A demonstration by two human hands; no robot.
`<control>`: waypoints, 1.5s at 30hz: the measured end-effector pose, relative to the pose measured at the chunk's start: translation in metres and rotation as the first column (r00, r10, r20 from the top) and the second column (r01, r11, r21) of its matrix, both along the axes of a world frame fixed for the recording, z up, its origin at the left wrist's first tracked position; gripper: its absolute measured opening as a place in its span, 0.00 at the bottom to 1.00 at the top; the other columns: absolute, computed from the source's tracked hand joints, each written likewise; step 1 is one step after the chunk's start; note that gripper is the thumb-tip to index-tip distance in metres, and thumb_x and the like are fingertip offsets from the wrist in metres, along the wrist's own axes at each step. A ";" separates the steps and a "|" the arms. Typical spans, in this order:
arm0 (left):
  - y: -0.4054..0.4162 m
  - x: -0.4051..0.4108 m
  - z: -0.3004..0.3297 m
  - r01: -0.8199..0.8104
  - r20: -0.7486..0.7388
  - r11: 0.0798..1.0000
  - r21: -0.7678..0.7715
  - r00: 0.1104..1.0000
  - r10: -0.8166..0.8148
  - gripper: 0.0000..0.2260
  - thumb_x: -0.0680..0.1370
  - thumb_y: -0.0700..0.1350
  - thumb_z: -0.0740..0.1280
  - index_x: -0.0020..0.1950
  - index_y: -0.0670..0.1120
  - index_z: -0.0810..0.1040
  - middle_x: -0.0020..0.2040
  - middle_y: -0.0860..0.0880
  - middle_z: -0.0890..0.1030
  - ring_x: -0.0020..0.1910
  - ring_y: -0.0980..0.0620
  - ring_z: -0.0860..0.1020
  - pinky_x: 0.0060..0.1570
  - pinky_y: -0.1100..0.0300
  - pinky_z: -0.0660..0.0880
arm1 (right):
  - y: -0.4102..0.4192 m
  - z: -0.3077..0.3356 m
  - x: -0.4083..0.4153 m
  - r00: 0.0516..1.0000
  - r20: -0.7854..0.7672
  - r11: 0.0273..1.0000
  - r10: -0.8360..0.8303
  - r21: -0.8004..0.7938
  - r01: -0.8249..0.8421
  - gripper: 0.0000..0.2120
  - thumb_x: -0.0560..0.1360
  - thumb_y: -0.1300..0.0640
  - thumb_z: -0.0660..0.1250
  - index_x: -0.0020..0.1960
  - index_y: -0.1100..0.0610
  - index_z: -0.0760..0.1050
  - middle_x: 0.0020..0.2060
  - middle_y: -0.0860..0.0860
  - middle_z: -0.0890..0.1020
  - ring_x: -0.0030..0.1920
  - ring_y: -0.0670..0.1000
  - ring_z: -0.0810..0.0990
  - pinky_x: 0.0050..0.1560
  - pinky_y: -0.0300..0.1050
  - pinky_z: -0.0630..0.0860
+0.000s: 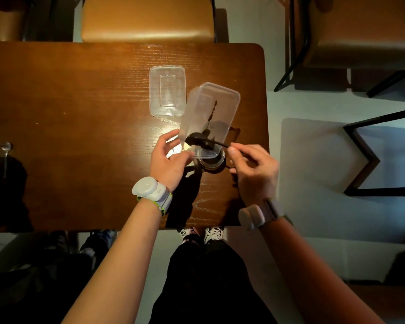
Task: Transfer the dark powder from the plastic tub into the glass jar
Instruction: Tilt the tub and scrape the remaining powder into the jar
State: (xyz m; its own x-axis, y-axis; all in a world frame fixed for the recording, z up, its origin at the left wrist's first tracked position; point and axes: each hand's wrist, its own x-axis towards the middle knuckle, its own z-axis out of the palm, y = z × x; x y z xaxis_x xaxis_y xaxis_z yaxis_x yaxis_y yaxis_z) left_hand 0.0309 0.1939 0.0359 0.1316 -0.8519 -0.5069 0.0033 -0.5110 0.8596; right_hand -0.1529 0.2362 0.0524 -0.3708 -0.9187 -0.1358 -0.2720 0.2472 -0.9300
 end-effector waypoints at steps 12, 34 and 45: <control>0.004 -0.005 0.003 0.053 0.030 0.997 -0.059 0.998 -0.052 0.26 0.76 0.29 0.74 0.72 0.44 0.76 0.66 0.44 0.81 0.43 0.68 0.84 0.56 0.51 0.85 | -0.004 0.007 -0.032 0.896 -0.435 0.980 0.087 -0.124 -0.155 0.05 0.77 0.63 0.74 0.52 0.60 0.87 0.45 0.52 0.86 0.44 0.43 0.80 0.48 0.26 0.72; 0.003 -0.004 -0.004 0.159 0.127 0.977 -0.144 0.982 -0.141 0.25 0.75 0.29 0.74 0.71 0.41 0.75 0.65 0.46 0.81 0.43 0.70 0.82 0.55 0.52 0.85 | -0.027 0.026 -0.056 0.749 -0.662 0.875 0.023 -0.349 -0.336 0.06 0.79 0.67 0.72 0.54 0.68 0.85 0.45 0.60 0.84 0.43 0.52 0.81 0.48 0.31 0.74; 0.004 -0.005 -0.006 0.153 0.130 0.972 -0.177 0.983 -0.131 0.25 0.76 0.29 0.73 0.71 0.41 0.75 0.66 0.45 0.81 0.49 0.70 0.82 0.57 0.53 0.84 | -0.029 0.017 -0.049 0.698 -0.676 0.872 0.236 -0.169 -0.459 0.06 0.78 0.64 0.73 0.53 0.63 0.86 0.44 0.57 0.83 0.41 0.51 0.80 0.43 0.37 0.74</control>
State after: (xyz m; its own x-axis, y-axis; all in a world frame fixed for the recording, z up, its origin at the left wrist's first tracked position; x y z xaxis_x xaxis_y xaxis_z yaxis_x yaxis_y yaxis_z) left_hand 0.0261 0.1975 0.0300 0.0513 -0.9438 -0.3266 -0.1639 -0.3306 0.9294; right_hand -0.2014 0.2074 0.0694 0.0888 -0.9469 0.3089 -0.8145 -0.2475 -0.5247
